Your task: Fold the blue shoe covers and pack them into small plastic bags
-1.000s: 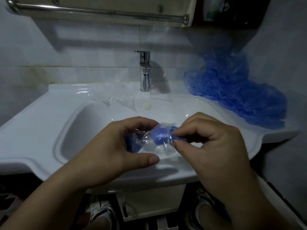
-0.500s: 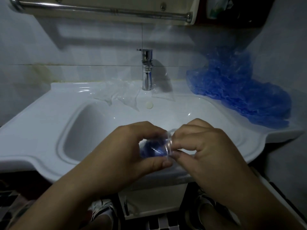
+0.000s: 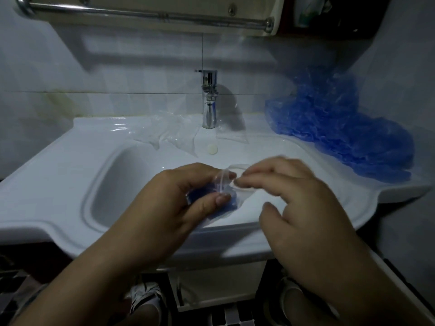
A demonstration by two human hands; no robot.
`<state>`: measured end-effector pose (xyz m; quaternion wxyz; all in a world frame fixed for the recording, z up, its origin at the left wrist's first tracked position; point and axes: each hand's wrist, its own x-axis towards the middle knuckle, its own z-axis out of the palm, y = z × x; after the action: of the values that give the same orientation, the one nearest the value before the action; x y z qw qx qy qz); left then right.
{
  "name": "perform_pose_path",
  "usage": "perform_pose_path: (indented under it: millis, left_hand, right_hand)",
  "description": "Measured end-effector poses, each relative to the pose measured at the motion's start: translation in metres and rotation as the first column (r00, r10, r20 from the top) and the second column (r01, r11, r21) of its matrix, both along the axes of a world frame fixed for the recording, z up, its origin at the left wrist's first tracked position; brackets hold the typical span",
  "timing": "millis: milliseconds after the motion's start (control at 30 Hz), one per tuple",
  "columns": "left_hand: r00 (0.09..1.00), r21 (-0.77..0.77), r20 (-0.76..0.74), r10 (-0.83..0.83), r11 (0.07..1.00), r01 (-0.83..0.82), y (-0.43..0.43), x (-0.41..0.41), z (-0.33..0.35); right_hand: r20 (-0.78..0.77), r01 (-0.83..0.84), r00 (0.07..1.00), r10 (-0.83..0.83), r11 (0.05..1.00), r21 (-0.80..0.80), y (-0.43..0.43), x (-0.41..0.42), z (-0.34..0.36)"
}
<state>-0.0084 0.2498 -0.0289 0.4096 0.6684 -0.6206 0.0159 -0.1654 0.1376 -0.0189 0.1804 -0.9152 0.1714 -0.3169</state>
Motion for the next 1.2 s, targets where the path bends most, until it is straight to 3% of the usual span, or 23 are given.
perform_pose_path:
  millis: [67, 200, 267, 333, 367, 400, 500, 567, 633, 733, 800, 1000, 1133, 1200]
  left_hand:
    - [0.998, -0.008, -0.057, 0.017, 1.000, -0.018, 0.001, 0.002, 0.000]
    - [0.983, -0.026, -0.179, -0.050, 0.999, 0.046, 0.001, -0.002, 0.000]
    - [0.980, -0.030, -0.195, 0.033, 0.999, -0.040, -0.002, 0.001, -0.001]
    - [0.934, -0.086, -0.298, 0.199, 0.969, -0.233, -0.003, 0.015, 0.000]
    - [0.907, -0.127, -0.270, 0.323, 0.922, -0.366, 0.000, 0.026, 0.002]
    - [0.873, -0.192, -0.136, 0.468, 0.852, -0.487, 0.006, 0.043, 0.005]
    - [0.638, -0.344, 0.185, 0.748, 0.657, -0.671, 0.022, 0.099, 0.005]
    - [0.520, -0.275, 0.274, 0.809, 0.583, -0.764, 0.032, 0.131, -0.004]
    - [0.425, -0.095, 0.409, 0.807, 0.501, -0.860, 0.034, 0.145, -0.015]
    - [0.458, 0.242, 0.435, 0.775, 0.389, -0.889, 0.031, 0.144, -0.024]
    - [0.476, 0.339, 0.428, 0.768, 0.352, -0.873, 0.029, 0.142, -0.027]
    - [0.513, 0.374, 0.389, 0.765, 0.378, -0.847, 0.031, 0.159, -0.027]
    - [0.452, 0.234, 0.454, 0.768, 0.387, -0.892, 0.025, 0.150, -0.021]
    - [0.485, 0.170, 0.425, 0.764, 0.459, -0.872, 0.013, 0.133, -0.015]
  right_hand:
    - [0.052, 0.034, 0.998, -0.033, 0.999, -0.021, -0.004, -0.003, -0.001]
    - [-0.165, -0.074, 0.983, 0.079, 0.997, 0.032, -0.003, 0.004, -0.010]
    - [-0.090, -0.070, 0.993, 0.079, 0.992, 0.102, -0.004, 0.007, -0.016]
    - [0.070, -0.018, 0.998, 0.007, 0.987, 0.158, -0.007, 0.006, -0.018]
    - [0.123, 0.012, 0.992, -0.035, 0.983, 0.182, -0.009, 0.004, -0.019]
    - [0.155, 0.030, 0.986, -0.063, 0.978, 0.206, -0.012, 0.002, -0.020]
    - [0.159, 0.031, 0.985, -0.070, 0.971, 0.238, -0.015, 0.000, -0.022]
    - [0.125, 0.026, 0.991, -0.056, 0.972, 0.235, -0.015, 0.003, -0.024]
    - [0.076, 0.029, 0.996, -0.047, 0.975, 0.222, -0.015, 0.008, -0.027]
    - [0.004, 0.019, 1.000, -0.020, 0.982, 0.187, -0.015, 0.019, -0.028]
    - [-0.047, -0.026, 0.998, 0.034, 0.986, 0.165, -0.011, 0.031, -0.026]
    - [-0.364, -0.151, 0.911, 0.194, 0.978, 0.144, 0.003, 0.066, -0.031]
    - [-0.397, -0.093, 0.905, 0.151, 0.982, 0.161, -0.004, 0.073, -0.037]
    - [-0.389, -0.059, 0.914, 0.115, 0.987, 0.152, -0.010, 0.070, -0.038]
